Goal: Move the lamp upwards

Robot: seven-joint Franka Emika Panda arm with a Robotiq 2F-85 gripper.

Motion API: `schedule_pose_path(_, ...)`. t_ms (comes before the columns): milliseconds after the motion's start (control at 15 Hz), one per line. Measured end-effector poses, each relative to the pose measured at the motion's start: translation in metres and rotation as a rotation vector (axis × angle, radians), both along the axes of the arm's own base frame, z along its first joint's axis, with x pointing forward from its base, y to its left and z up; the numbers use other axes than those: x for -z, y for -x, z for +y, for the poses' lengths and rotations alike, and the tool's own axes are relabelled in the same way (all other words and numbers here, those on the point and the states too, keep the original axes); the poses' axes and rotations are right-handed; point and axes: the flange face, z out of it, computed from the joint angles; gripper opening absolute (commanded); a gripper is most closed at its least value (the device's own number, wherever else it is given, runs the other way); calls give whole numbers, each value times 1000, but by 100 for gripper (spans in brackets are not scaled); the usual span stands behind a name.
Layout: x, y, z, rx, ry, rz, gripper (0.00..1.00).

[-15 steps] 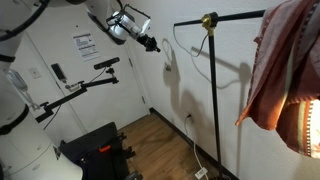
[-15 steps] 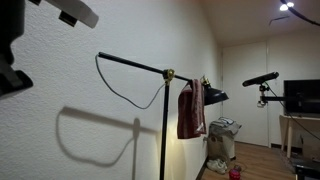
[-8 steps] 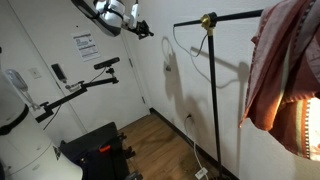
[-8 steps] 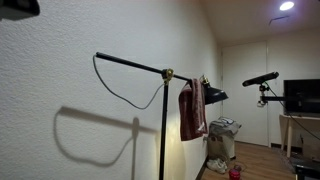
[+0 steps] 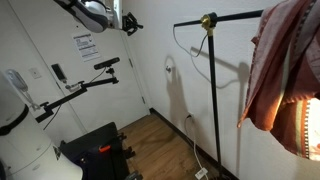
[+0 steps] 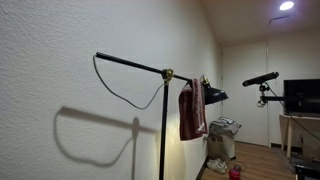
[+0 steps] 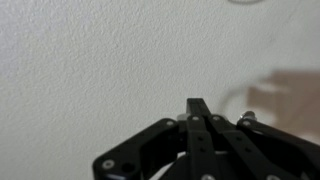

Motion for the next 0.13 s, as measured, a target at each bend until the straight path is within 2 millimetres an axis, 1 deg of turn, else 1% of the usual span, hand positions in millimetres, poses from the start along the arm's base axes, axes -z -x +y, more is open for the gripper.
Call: schedule_pose_path(133, -1, 9, -9, 8, -6, -6, 1)
